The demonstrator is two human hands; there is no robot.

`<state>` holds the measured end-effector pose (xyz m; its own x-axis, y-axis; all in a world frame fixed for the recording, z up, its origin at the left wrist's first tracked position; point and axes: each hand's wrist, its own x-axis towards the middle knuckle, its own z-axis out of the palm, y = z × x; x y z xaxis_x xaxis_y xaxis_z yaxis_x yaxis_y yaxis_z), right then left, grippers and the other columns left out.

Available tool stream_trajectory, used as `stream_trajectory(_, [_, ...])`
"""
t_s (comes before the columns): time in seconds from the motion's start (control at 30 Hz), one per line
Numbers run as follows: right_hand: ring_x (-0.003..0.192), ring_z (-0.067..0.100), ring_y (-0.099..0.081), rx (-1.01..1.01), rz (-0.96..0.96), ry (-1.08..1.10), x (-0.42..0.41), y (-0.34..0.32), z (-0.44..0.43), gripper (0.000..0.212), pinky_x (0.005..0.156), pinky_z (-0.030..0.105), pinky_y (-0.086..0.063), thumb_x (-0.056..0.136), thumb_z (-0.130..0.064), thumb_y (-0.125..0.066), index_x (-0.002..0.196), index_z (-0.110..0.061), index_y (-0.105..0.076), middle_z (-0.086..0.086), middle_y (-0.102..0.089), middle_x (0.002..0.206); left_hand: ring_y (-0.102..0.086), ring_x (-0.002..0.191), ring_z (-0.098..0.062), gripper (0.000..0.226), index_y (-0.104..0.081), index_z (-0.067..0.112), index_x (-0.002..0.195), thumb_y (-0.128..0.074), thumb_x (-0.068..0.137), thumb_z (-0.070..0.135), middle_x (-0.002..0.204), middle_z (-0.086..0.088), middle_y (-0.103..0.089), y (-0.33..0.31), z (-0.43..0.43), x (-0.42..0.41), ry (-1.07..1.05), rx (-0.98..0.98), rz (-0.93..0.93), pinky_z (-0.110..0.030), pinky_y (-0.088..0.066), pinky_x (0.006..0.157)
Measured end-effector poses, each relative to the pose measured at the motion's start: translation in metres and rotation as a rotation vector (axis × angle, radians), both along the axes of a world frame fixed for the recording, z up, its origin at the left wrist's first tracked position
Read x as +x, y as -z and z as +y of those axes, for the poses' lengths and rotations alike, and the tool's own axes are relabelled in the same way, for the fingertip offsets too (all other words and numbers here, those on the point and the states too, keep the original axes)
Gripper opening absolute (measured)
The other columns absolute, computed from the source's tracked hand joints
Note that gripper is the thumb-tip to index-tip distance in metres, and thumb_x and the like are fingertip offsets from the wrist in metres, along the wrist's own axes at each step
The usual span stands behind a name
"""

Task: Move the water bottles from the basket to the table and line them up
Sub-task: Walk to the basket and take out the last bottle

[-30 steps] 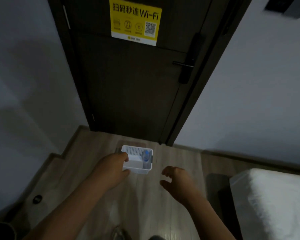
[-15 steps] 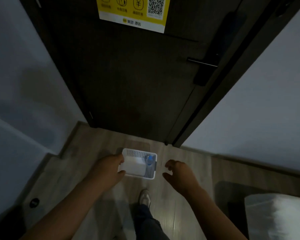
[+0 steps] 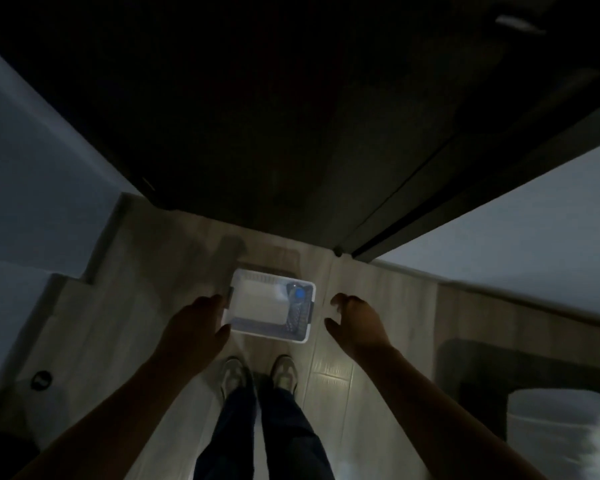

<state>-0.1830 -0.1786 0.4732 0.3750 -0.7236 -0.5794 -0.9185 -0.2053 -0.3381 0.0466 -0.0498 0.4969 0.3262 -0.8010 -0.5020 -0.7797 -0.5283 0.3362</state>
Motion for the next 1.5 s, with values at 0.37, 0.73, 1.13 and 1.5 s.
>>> stream_trajectory(0.37, [0.102,0.021,-0.060,-0.013,0.049,0.094,0.044,0.215,-0.038,0.041,0.085,0.031,-0.050,0.086,-0.029,-0.063,0.124,-0.015,-0.053,0.007,-0.060,0.115,-0.060,0.108,-0.023,0.047,-0.049,0.014,0.129,-0.062,0.087,0.028,0.125,-0.008,-0.058,0.205,-0.037,0.035,0.073,0.023,0.022,-0.028,-0.047,0.084])
stream_trajectory(0.73, [0.108,0.025,-0.058,0.022,0.131,0.122,0.052,0.391,-0.042,0.047,0.091,0.033,-0.049,0.086,-0.022,-0.062,0.130,-0.011,-0.048,0.011,-0.059,0.120,-0.058,0.112,-0.024,0.045,-0.046,0.013,0.130,-0.058,0.089,0.030,0.126,-0.009,-0.057,0.366,-0.071,0.035,0.146,-0.012,0.035,-0.034,-0.049,0.091])
stream_trajectory(1.13, [0.121,0.032,-0.050,0.018,0.232,0.063,0.069,0.481,-0.056,0.048,0.099,0.035,-0.044,0.092,-0.014,-0.053,0.139,-0.010,-0.042,0.017,-0.040,0.140,-0.060,0.107,-0.019,0.043,-0.042,0.016,0.127,-0.056,0.091,0.033,0.122,-0.006,-0.057,0.450,-0.067,0.039,0.202,0.086,0.015,-0.030,-0.052,0.088])
stream_trajectory(1.5, [0.102,0.027,-0.059,0.007,0.120,0.155,0.065,0.400,-0.026,0.046,0.081,0.026,-0.047,0.085,-0.017,-0.063,0.128,-0.010,-0.048,0.014,-0.045,0.131,-0.058,0.110,-0.015,0.035,-0.046,0.018,0.125,-0.051,0.093,0.031,0.124,-0.003,-0.055,0.386,-0.055,0.040,0.200,0.103,0.100,-0.026,-0.049,0.089])
